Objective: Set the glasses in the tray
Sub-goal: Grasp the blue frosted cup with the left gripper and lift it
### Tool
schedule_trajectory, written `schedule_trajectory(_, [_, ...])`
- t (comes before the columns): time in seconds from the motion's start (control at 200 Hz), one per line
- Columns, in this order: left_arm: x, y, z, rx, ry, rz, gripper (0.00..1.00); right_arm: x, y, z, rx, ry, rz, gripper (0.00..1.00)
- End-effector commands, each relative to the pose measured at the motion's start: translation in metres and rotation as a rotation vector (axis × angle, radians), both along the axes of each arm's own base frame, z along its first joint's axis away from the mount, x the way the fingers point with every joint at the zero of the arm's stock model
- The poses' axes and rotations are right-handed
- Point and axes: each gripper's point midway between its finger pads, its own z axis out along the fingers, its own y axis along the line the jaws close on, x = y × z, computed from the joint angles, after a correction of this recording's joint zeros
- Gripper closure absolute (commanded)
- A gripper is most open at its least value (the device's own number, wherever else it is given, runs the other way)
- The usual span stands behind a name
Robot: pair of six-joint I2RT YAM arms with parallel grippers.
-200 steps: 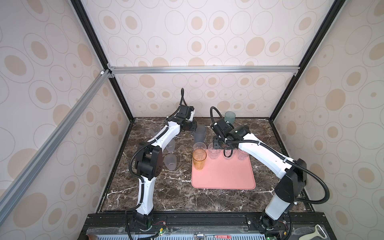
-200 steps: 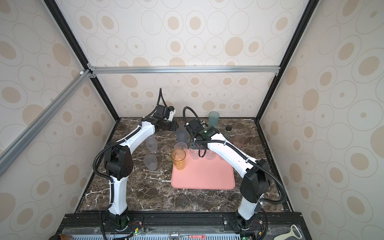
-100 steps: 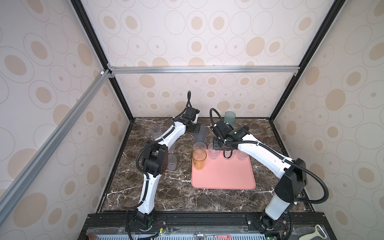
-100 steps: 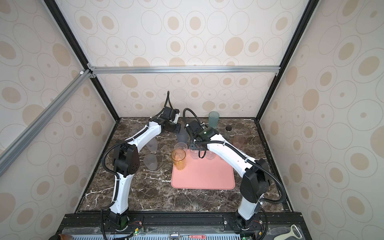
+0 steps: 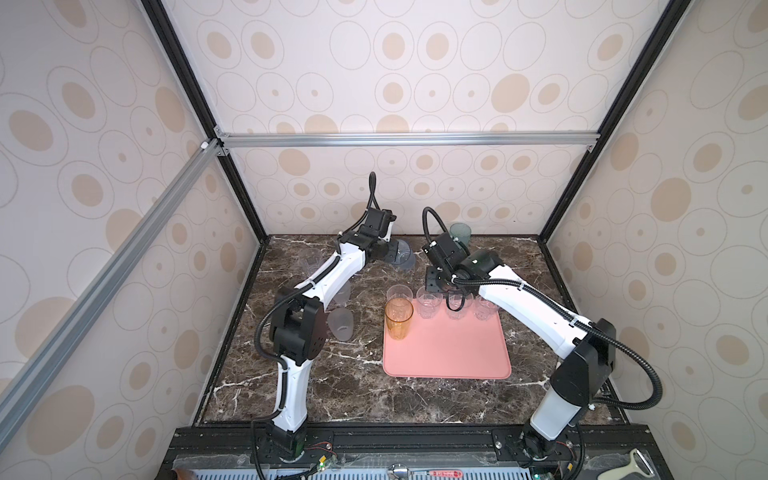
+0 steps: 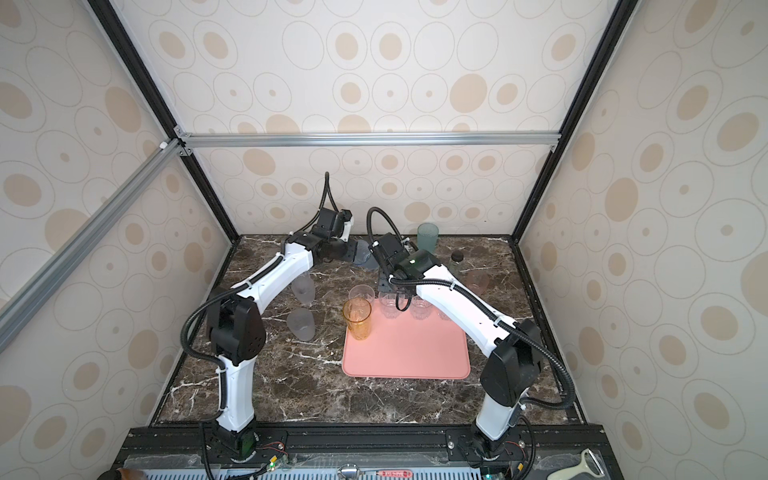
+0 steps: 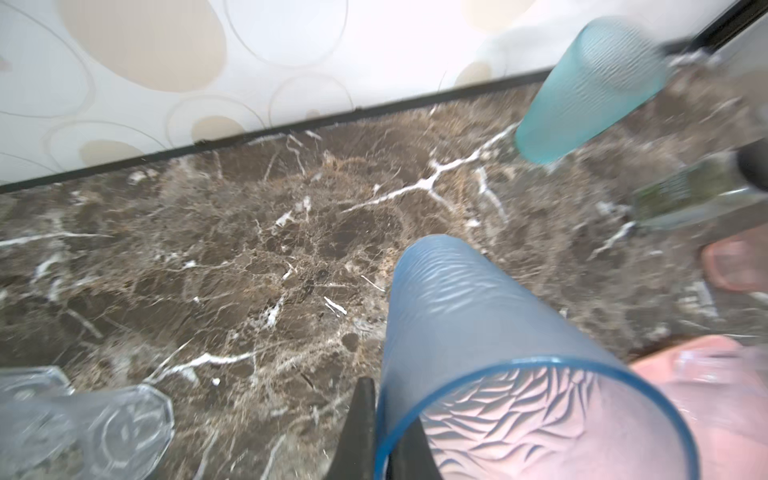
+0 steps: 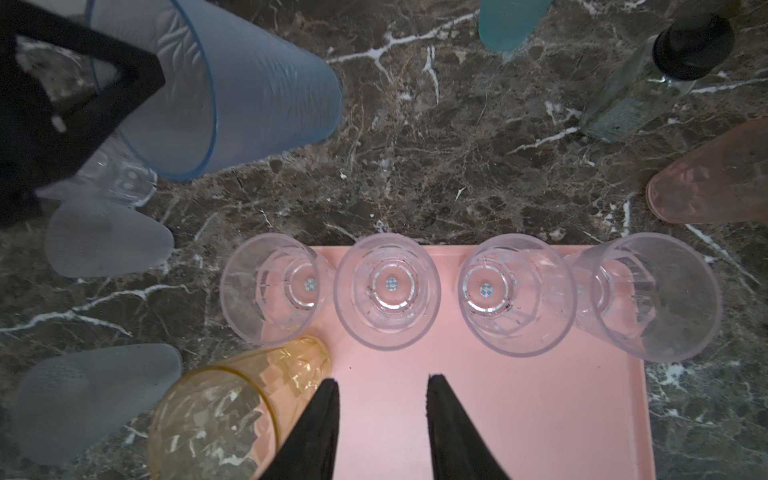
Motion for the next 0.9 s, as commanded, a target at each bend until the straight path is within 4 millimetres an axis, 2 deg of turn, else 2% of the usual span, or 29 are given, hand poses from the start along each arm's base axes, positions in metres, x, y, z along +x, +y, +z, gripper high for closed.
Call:
schedule_trajectory(0.0, [-0.016,-0.012,0.064,-0.152,-0.148,0.042,1.0,0.009,-0.001,0.047,0.064,-0.127,-0.028,0.58])
schedule_trajectory(0.13, [-0.036,-0.02,0.071,-0.225,-0.157,0.053,1.0,0.017,0.006,0.072,0.092,-0.191,-0.014,0.52])
schedule_trajectory(0.345, [-0.055,-0.031,0.077,-0.266,-0.158,0.045,1.0,0.025,0.021,0.083,0.101,-0.225,0.01,0.52])
schedule_trajectory(0.68, [-0.076,-0.039,0.088,-0.331,-0.147,0.022,1.0,0.048,0.03,0.065,-0.032,-0.223,0.007,0.56])
schedule_trajectory(0.895, [-0.083,-0.044,0.098,-0.387,-0.139,0.004,0.99,0.054,0.03,0.058,-0.153,-0.23,0.004,0.72])
